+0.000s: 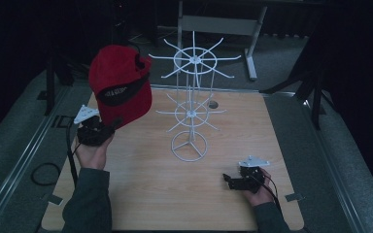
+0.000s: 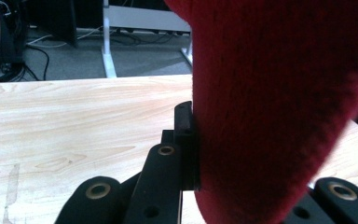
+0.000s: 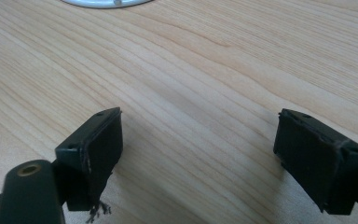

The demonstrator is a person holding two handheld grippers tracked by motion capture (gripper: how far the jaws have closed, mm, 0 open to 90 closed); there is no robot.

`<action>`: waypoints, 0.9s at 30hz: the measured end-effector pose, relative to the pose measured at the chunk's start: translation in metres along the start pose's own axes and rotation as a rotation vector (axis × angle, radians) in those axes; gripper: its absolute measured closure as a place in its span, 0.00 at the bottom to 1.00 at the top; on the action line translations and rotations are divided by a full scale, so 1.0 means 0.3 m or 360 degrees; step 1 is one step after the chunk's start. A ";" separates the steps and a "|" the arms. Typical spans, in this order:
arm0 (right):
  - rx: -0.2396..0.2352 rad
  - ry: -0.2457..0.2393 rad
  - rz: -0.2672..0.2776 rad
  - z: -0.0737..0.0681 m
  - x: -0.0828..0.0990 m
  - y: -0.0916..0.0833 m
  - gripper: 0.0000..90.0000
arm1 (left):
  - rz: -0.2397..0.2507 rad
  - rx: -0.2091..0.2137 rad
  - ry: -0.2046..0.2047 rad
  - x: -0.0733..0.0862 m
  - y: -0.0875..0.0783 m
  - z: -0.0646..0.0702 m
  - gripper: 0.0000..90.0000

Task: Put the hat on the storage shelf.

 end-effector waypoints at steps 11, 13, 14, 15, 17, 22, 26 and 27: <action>0.0000 0.0002 -0.0001 0.000 0.000 0.000 0.17 | 0.0020 0.0010 -0.0010 -0.021 -0.009 -0.001 0.95; 0.0000 0.0002 -0.0002 0.000 0.000 0.000 0.17 | 0.0019 0.0009 -0.0011 -0.026 -0.010 0.000 0.95; -0.0001 0.0001 -0.0003 0.000 0.000 -0.001 0.17 | 0.0022 0.0008 -0.0013 -0.028 -0.010 0.000 0.95; -0.0001 0.0001 -0.0002 0.000 0.000 0.000 0.17 | 0.0024 0.0008 -0.0014 -0.031 -0.009 0.000 0.95; 0.0000 0.0004 -0.0003 -0.001 0.000 -0.001 0.17 | 0.0025 0.0007 -0.0015 -0.035 -0.010 -0.001 0.95; 0.0000 0.0003 -0.0002 0.000 0.000 0.000 0.17 | 0.0039 0.0008 -0.0013 -0.050 -0.012 0.003 0.95; 0.0001 0.0003 -0.0002 0.000 0.000 0.000 0.17 | 0.0047 0.0009 -0.0009 -0.066 -0.013 0.006 0.95; 0.0001 0.0004 0.0000 0.000 0.000 0.000 0.17 | 0.0048 0.0008 -0.0005 -0.069 -0.014 0.006 0.95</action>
Point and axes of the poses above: each handheld gripper's, and its own axes: y roughly forward along the jaws, x roughly out of its underside, z roughly to its right, the point moved 9 cm from there along y, roughly forward along the jaws, and after that the axes turned 11 degrees about z, right-handed, at the moved point
